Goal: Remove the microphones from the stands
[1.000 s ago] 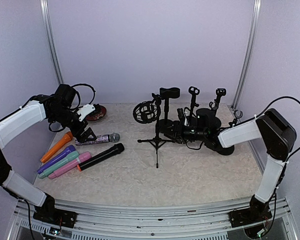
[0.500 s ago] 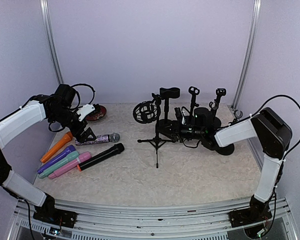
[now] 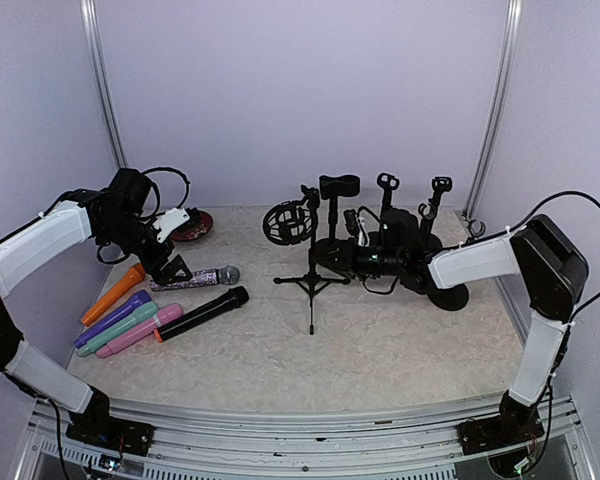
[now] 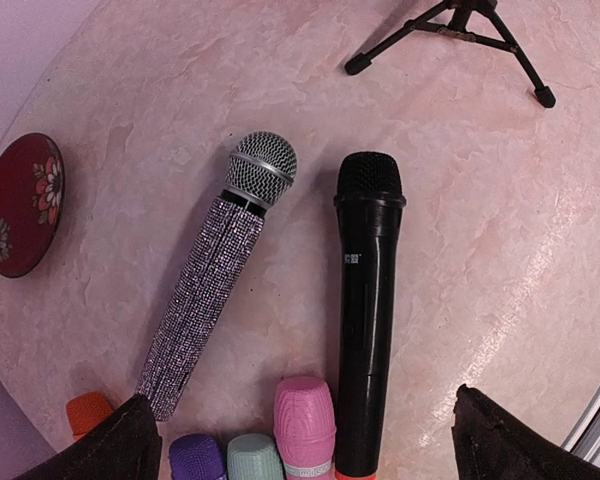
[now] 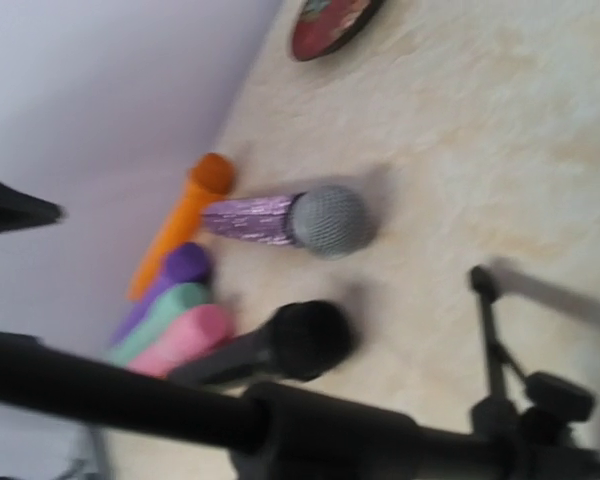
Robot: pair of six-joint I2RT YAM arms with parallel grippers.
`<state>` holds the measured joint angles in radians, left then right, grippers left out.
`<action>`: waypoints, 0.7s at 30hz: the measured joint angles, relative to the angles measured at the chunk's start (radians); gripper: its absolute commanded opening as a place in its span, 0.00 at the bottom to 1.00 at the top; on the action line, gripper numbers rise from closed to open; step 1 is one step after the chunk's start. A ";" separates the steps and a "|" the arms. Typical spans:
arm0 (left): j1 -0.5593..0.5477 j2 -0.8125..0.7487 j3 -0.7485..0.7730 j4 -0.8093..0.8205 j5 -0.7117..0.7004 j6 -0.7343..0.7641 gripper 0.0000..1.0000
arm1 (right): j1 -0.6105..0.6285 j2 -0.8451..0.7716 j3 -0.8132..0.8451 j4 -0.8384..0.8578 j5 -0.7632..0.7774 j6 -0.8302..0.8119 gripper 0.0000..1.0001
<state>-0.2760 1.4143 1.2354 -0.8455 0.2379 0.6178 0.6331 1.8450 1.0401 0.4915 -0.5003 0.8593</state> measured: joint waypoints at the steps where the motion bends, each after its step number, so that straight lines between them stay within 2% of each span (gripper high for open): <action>1: 0.000 0.000 0.000 0.000 0.000 0.000 0.99 | 0.008 -0.002 0.007 -0.015 0.012 -0.014 0.00; 5: 0.000 0.000 0.000 0.000 0.000 0.000 0.99 | 0.062 -0.021 0.061 -0.156 0.183 -0.224 0.00; 13: 0.000 0.000 0.000 -0.001 0.001 0.000 0.99 | 0.139 -0.049 0.068 -0.227 0.422 -0.515 0.00; 21: 0.000 0.000 0.000 -0.002 0.001 0.000 0.99 | 0.239 -0.031 0.149 -0.357 0.723 -0.782 0.00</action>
<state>-0.2760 1.4143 1.2354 -0.8471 0.2386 0.6182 0.8722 1.8141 1.1889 0.1349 0.2226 0.0772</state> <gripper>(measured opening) 0.988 0.190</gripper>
